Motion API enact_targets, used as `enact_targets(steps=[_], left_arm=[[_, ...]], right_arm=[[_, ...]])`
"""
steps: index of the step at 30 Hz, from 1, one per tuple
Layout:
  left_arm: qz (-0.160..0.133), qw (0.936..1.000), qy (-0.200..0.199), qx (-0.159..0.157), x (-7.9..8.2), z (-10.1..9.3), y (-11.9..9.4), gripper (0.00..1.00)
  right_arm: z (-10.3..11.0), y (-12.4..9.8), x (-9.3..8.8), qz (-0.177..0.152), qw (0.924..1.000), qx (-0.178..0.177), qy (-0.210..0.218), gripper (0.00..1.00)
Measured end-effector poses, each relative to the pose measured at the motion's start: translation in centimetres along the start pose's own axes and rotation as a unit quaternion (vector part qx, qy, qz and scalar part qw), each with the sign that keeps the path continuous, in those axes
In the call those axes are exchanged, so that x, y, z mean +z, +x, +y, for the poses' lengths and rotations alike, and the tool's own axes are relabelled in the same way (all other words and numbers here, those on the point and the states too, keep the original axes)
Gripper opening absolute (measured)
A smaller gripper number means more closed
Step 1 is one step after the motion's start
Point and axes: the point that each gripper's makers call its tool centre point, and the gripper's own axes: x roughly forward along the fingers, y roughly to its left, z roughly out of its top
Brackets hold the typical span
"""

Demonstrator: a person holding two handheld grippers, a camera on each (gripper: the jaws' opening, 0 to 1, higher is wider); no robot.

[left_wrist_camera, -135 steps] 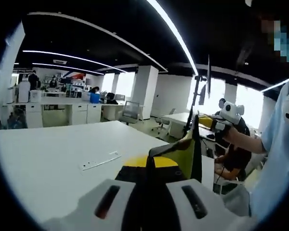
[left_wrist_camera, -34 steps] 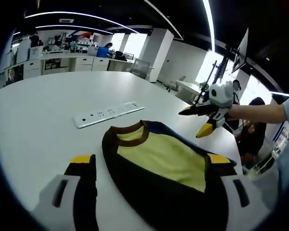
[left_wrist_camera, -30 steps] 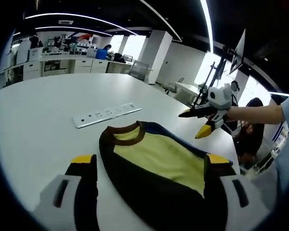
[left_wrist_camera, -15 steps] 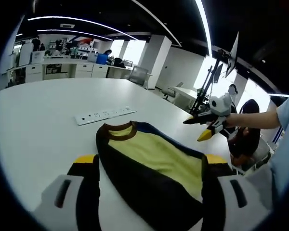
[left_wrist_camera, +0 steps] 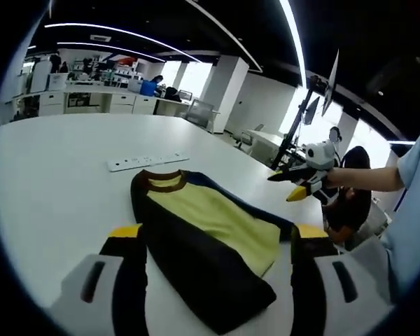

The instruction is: Fold the garment on the visible template until the final outline fits inside the template.

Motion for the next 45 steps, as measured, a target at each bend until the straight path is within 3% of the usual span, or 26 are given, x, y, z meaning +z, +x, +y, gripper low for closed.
enact_targets(steps=[13,22,28,34,37,41,45], left_arm=[[-0.001,1.0000,0.000,0.003,-1.3,-1.3,-1.8,0.81],[-0.016,0.9995,-0.021,0.019,-2.8,-1.6,-4.0,0.78],[-0.022,0.9989,-0.029,0.028,-3.9,-2.0,-5.2,0.79],[-0.009,0.9989,-0.026,0.038,-5.0,-1.9,-6.5,0.78],[-0.021,0.9981,-0.039,0.043,-5.0,-1.8,-7.2,0.78],[-0.023,0.9977,-0.044,0.047,-5.5,-1.9,-7.4,0.77],[-0.022,0.9973,-0.051,0.048,-6.0,-2.0,-7.1,0.78]], right_arm=[[0.2,-2.7,-1.9,-0.019,0.9996,-0.015,0.017,0.82],[1.9,-3.3,-3.9,-0.019,0.9995,-0.007,0.022,0.75],[2.9,-4.1,-5.5,-0.011,0.9997,-0.006,0.023,0.74],[3.2,-4.9,-6.2,-0.017,0.9991,-0.012,0.036,0.74],[3.9,-5.3,-7.1,-0.015,0.9996,-0.005,0.024,0.73],[4.7,-5.8,-8.8,-0.009,0.9997,-0.009,-0.023,0.66],[4.5,-5.7,-10.5,-0.001,0.9997,-0.010,-0.022,0.56]])
